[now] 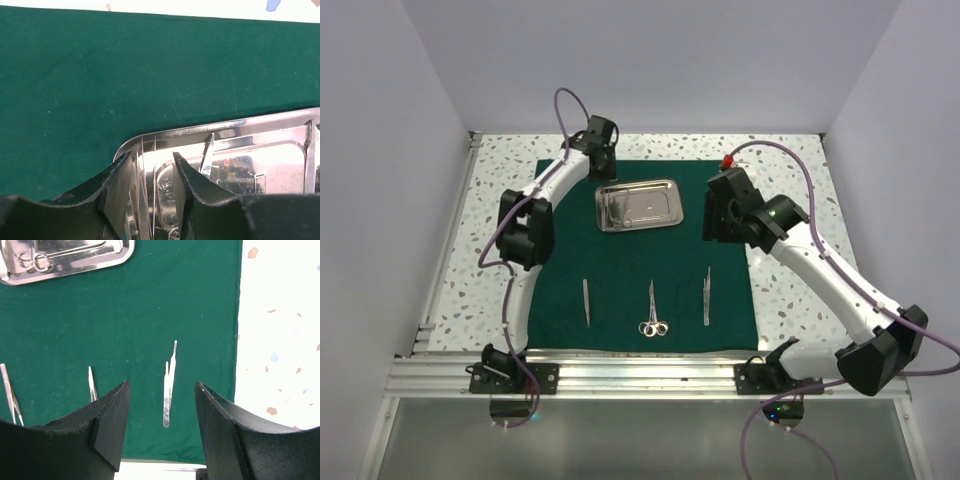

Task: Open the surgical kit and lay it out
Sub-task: Pick up the medical item from the container.

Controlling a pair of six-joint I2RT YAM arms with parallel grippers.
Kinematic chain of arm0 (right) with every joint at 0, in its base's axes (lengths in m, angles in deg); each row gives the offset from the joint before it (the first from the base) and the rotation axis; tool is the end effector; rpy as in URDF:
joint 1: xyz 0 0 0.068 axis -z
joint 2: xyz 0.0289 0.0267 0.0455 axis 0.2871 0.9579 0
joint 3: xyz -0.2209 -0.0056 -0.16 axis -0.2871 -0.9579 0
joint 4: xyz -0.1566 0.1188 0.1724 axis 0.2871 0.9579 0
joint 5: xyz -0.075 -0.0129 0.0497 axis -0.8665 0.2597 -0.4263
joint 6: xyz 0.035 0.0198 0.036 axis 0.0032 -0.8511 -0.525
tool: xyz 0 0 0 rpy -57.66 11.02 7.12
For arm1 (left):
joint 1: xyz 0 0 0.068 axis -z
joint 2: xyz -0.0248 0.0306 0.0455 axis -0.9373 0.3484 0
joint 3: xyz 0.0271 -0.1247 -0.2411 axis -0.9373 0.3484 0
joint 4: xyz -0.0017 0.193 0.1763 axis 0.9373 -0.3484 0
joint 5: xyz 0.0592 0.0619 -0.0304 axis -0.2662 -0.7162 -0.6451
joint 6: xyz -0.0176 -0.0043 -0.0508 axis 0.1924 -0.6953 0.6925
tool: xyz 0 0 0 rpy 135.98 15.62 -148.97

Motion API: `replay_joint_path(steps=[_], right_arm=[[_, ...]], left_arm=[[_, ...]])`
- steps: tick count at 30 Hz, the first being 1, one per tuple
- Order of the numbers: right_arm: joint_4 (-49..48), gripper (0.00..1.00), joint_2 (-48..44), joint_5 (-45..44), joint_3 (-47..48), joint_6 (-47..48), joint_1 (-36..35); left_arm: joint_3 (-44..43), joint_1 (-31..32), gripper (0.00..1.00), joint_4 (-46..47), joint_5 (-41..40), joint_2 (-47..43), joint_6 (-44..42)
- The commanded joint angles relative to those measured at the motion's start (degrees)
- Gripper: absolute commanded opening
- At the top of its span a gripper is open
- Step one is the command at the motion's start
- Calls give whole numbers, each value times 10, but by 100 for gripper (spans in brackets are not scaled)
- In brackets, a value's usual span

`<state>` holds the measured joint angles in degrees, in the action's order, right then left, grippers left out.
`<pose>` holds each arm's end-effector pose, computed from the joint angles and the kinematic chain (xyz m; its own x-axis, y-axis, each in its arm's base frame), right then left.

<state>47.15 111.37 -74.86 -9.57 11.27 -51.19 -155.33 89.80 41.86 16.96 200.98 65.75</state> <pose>0.2170 0.1342 0.3510 -0.7470 0.0855 -0.6593 0.0413 0.9957 0.0823 0.4931 -0.1761 0.2065 -0.7973 -0.1401 -0.5872 -0.0697 0.9875 -0.1411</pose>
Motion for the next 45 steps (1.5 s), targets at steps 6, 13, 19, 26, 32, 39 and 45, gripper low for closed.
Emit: replay_joint_path(steps=[6, 13, 19, 26, 32, 39, 45], right_arm=[[-25, 57, 60, -5, 47, 23, 13], [-35, 57, 103, 16, 69, 39, 21], [-40, 57, 115, 22, 72, 49, 28], [-40, 56, 115, 25, 68, 55, 36], [-41, 56, 108, 26, 58, 55, 43], [-48, 56, 95, 33, 43, 49, 43], [-54, 56, 81, 39, 33, 48, 44]], left_arm=[[33, -4, 40, 19, 2, -35, -32], [70, -4, 35, 33, 5, -48, -27], [83, -4, 30, 36, 11, -47, -23], [85, -3, 9, 40, 19, -42, -19], [54, -4, 0, 24, 18, -33, -18], [17, -4, 0, 2, 14, -54, -19], [-10, -4, 0, -29, 11, -92, -11]])
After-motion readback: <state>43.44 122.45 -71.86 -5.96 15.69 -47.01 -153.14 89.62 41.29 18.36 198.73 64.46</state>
